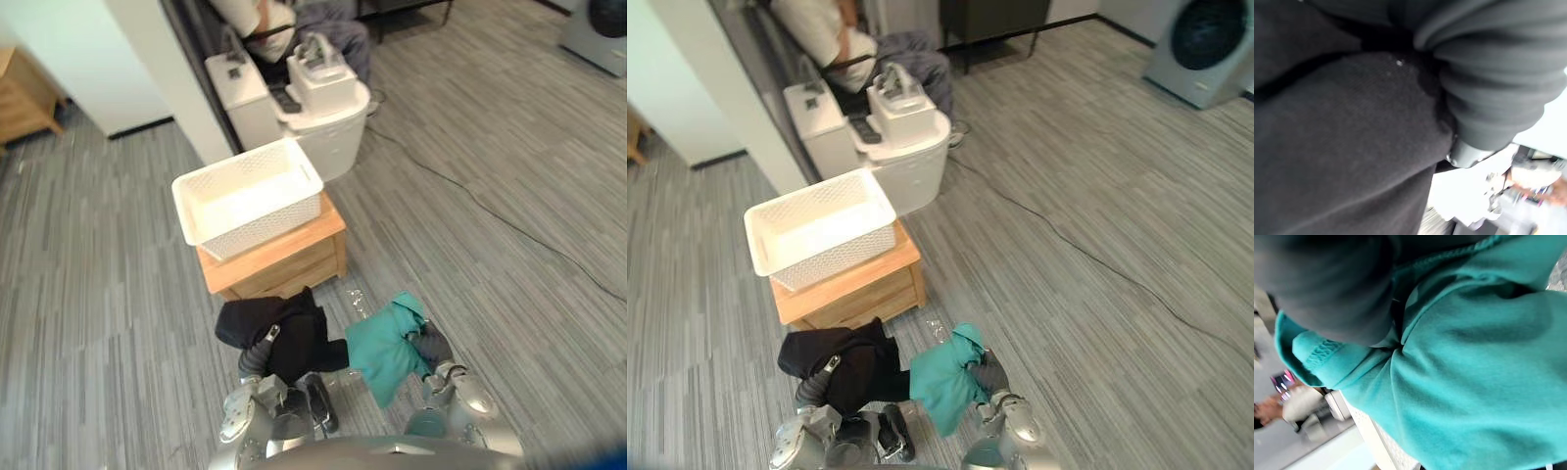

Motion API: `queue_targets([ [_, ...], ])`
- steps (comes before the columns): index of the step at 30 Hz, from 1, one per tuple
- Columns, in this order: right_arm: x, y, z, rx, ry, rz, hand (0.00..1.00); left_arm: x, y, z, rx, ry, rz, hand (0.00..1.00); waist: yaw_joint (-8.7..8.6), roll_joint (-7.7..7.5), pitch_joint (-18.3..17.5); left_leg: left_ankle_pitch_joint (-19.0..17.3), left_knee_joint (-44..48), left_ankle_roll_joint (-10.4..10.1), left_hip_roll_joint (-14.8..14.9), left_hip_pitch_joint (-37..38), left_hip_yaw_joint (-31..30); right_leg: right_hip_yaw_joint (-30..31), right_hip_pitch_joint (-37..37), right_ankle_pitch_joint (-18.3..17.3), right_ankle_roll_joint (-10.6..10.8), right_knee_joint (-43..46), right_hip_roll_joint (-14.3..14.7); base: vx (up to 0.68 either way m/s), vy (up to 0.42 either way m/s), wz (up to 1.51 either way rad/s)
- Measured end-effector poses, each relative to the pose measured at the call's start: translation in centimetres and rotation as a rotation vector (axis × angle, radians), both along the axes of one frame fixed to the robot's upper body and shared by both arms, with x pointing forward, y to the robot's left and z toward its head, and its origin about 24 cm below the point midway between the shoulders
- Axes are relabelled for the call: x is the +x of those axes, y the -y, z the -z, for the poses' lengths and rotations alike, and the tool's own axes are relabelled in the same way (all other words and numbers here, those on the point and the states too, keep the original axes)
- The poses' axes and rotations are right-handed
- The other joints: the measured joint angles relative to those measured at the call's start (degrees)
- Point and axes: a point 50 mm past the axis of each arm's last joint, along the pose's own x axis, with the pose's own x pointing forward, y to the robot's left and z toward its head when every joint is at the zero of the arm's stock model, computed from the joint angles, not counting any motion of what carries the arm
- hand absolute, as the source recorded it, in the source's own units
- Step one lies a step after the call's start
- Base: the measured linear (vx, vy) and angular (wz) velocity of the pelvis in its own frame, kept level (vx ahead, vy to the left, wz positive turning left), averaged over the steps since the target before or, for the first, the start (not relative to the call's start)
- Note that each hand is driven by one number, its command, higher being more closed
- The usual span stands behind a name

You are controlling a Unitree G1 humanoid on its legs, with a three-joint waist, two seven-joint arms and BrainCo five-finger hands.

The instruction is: Tidy the bed and pick cloth on bed and put in laundry

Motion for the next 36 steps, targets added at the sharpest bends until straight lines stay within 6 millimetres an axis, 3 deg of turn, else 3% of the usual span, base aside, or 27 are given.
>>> queue_targets([
  [3, 0.3, -0.8, -0.3, 0.017, 0.016, 0.000, 1.00, 0.5, -0.2, -0.3, 0.047, 0.017, 0.031, 1.00, 0.20, -0.12, 0.0, -0.8, 1.1, -0.8, -0.2, 0.0, -0.2, -0.2, 2.8, 0.9, 0.4, -4.0, 0.6, 0.02, -0.011, 0.25],
  [4, 0.3, -1.1, -0.2, 0.014, 0.014, -0.004, 1.00, 0.8, 0.0, -0.5, 0.052, 0.032, 0.048, 1.00, 0.75, -0.35, -0.3, -2.3, 1.0, -2.4, -0.1, -0.9, -0.1, -0.7, 2.8, -0.3, 2.1, -4.9, 0.7, -0.04, -0.018, 0.14],
  [5, 0.1, -0.9, 0.0, 0.001, 0.009, 0.015, 1.00, 1.1, 0.3, -0.5, 0.067, 0.039, 0.085, 1.00, 1.15, -0.06, -0.3, -4.7, 1.7, -2.7, -0.2, -1.7, 0.4, -2.0, 2.8, -2.5, 3.1, -5.0, 0.1, -0.04, 0.006, 0.15],
  [6, 0.0, -0.8, 0.3, -0.008, -0.006, 0.028, 1.00, 1.1, 0.4, -0.5, 0.070, 0.036, 0.098, 1.00, 1.35, -0.12, -0.3, -4.9, 1.9, -2.8, -0.2, -1.8, 1.0, -2.4, 2.5, -3.0, 2.5, -4.5, -0.5, 0.01, 0.058, 0.20],
  [8, -0.7, -0.6, 1.2, -0.028, -0.056, 0.059, 1.00, 1.2, 0.4, -0.5, 0.092, 0.034, 0.141, 1.00, 1.54, -1.69, -0.6, -6.5, 3.0, -2.1, -1.5, -0.4, 3.4, -4.9, 2.7, -5.2, -0.5, -2.7, -3.6, 0.09, 0.122, 0.25],
  [9, -1.3, -0.4, 1.5, -0.049, -0.069, 0.074, 1.00, 1.2, 0.6, -0.4, 0.097, 0.035, 0.172, 1.00, 1.51, -1.91, -0.7, -7.8, 1.4, -1.5, -3.6, 1.4, 3.7, -2.2, -0.4, -3.3, -8.0, 8.8, -6.6, 0.12, 0.176, 0.44],
  [10, -1.5, -0.4, 1.6, -0.058, -0.074, 0.073, 1.00, 1.1, 0.6, -0.4, 0.105, 0.032, 0.183, 1.00, 1.12, -2.51, -0.8, -7.8, -0.3, -1.2, -5.0, 2.0, 2.3, 1.6, -3.6, -0.9, -11.3, 14.8, -7.8, 0.15, 0.217, 0.99],
  [11, -1.8, -0.3, 1.8, -0.060, -0.082, 0.085, 1.00, 1.1, 0.7, -0.4, 0.120, 0.027, 0.213, 1.00, -0.72, -2.79, -1.8, -6.8, -4.4, -0.4, -7.4, 4.0, -0.8, 9.5, -9.4, 1.4, -9.6, 23.2, -6.3, 0.17, 0.174, 1.06],
  [12, -1.9, -0.6, 1.8, -0.052, -0.080, 0.087, 1.00, 1.1, 0.6, -0.4, 0.127, 0.025, 0.220, 1.00, -1.56, -3.30, -1.9, -6.0, -6.9, 0.5, -8.3, 5.0, -2.9, 11.5, -11.7, -0.8, -8.0, 25.1, -3.7, 0.21, 0.148, 1.04],
  [13, -1.9, -0.7, 1.8, -0.047, -0.077, 0.089, 1.00, 1.2, 0.6, -0.4, 0.128, 0.024, 0.223, 1.00, -1.83, -3.43, -1.9, -5.6, -8.0, 0.5, -8.7, 5.6, -3.8, 11.6, -12.5, -1.6, -7.7, 25.3, -2.5, 0.25, 0.130, 0.86],
  [14, -2.1, -1.0, 1.7, -0.035, -0.072, 0.093, 1.00, 1.3, 0.5, -0.4, 0.133, 0.025, 0.233, 1.00, -2.22, -3.43, -1.8, -4.5, -11.8, 0.6, -9.6, 8.2, -6.3, 11.9, -15.3, -4.3, -7.8, 24.2, 1.8, 0.27, 0.116, 0.89],
  [15, -2.3, -1.2, 1.8, -0.028, -0.075, 0.094, 1.00, 1.4, 0.8, -0.4, 0.134, 0.023, 0.253, 1.00, -2.35, -3.24, -1.8, -4.2, -14.3, 0.5, -10.1, 10.5, -8.2, 11.4, -17.2, -4.7, -8.4, 21.0, 5.4, 0.28, 0.110, 0.91],
  [18, -2.4, -1.2, 1.5, -0.022, -0.064, 0.100, 1.00, 1.6, 1.6, -0.4, 0.118, 0.015, 0.305, 1.00, -3.68, -2.55, -2.6, -4.2, -17.6, 0.5, -10.6, 14.1, -13.0, 11.5, -22.1, -3.2, -6.9, 9.7, 12.0, 0.39, 0.045, 0.98],
  [20, -2.2, -1.2, 1.3, -0.018, -0.055, 0.108, 1.00, 1.6, 2.1, -0.3, 0.110, 0.018, 0.345, 1.00, -4.58, -2.48, -2.8, -4.2, -18.6, -0.7, -10.9, 16.0, -15.8, 12.3, -24.2, 2.2, -6.6, 0.3, 14.4, 0.45, -0.014, 0.93],
  [21, -2.3, -1.3, 1.4, -0.015, -0.059, 0.113, 1.00, 1.5, 2.2, -0.3, 0.117, 0.018, 0.367, 1.00, -4.75, -2.99, -3.1, -4.7, -19.0, -1.8, -11.6, 17.5, -16.4, 12.7, -24.9, 8.5, -7.2, -5.6, 14.8, 0.39, -0.026, 0.71],
  [22, -2.4, -1.2, 1.5, -0.016, -0.065, 0.119, 1.00, 1.4, 2.1, -0.1, 0.124, 0.012, 0.374, 1.00, -4.79, -3.44, -3.3, -5.5, -19.0, -3.1, -12.0, 18.7, -16.3, 13.2, -24.2, 15.3, -10.9, -7.4, 14.7, 0.50, -0.035, 0.51],
  [23, -2.4, -0.8, 1.9, -0.030, -0.081, 0.120, 1.00, 1.4, 2.5, 0.2, 0.113, 0.000, 0.374, 1.00, -4.15, -1.52, -3.7, -6.1, -19.0, -4.4, -10.3, 19.7, -15.3, 12.4, -23.6, 14.6, -12.4, -6.5, 15.7, 0.49, -0.020, 0.19],
  [26, -0.8, -0.5, 1.1, -0.021, -0.028, 0.138, 1.00, 1.3, 2.4, 0.3, 0.118, 0.004, 0.368, 1.00, -4.85, 0.16, -3.8, -5.9, -17.6, -5.3, -10.1, 19.2, -12.8, 12.0, -25.7, 8.0, -12.5, -0.7, 14.7, 0.44, -0.029, 0.14],
  [28, -0.6, -0.3, 1.1, -0.027, -0.023, 0.143, 1.00, 1.5, 2.3, 0.6, 0.123, -0.002, 0.369, 1.00, -4.98, 0.37, -3.8, -6.2, -7.7, -6.0, -8.9, 15.7, -12.3, 11.9, -23.6, 6.4, -12.2, -1.5, 14.2, 0.34, -0.064, 0.23],
  [29, -0.7, -0.1, 1.2, -0.040, -0.029, 0.143, 1.00, 1.4, 2.4, 0.8, 0.121, -0.010, 0.376, 1.00, -4.98, 0.63, -3.4, -5.1, 5.2, -8.3, -6.3, 10.9, -10.8, 11.4, -19.9, 6.6, -12.2, -4.8, 14.2, 0.30, -0.012, 0.24],
  [30, -1.0, 0.1, 1.3, -0.055, -0.039, 0.151, 1.00, 1.2, 2.6, 1.1, 0.114, -0.011, 0.398, 1.00, -4.93, 0.81, -3.3, -6.3, 15.2, -8.6, -2.3, 8.1, -7.4, 10.9, -15.7, 6.6, -12.1, -7.5, 14.4, 0.30, 0.003, 0.20],
  [31, -1.3, 0.3, 1.5, -0.060, -0.051, 0.162, 1.00, 1.1, 2.7, 1.1, 0.111, -0.007, 0.410, 1.00, -4.91, 0.80, -3.3, -7.0, 17.9, -8.2, -0.3, 7.9, -5.6, 10.9, -13.7, 6.6, -12.1, -8.5, 14.4, 0.25, 0.018, -0.03],
  [33, -1.7, 0.7, 1.7, -0.060, -0.066, 0.182, 1.00, 0.2, 3.3, 1.3, 0.087, 0.001, 0.445, 1.00, -4.73, 0.59, -3.5, -7.9, 15.3, -7.5, 4.7, 7.0, -1.7, 12.6, -10.4, 6.4, -11.7, -10.2, 13.9, 0.19, 0.036, -0.51],
  [35, -1.4, 1.0, 1.5, -0.064, -0.054, 0.186, 1.00, 0.2, 3.4, 1.2, 0.079, 0.015, 0.461, 1.00, -4.76, 1.40, -3.8, -6.3, 6.6, -7.0, 5.1, 7.2, -2.2, 14.9, -10.6, 6.3, -11.1, -10.1, 13.8, 0.16, 0.145, -0.71],
  [36, -1.4, 1.2, 1.5, -0.065, -0.054, 0.197, 1.00, 0.5, 3.5, 1.0, 0.078, 0.029, 0.464, 1.00, -5.23, 2.00, -4.0, -3.3, -0.8, -7.2, 5.1, 7.7, -3.0, 16.7, -11.5, 6.4, -10.2, -9.2, 13.9, 0.14, 0.262, -0.76],
])
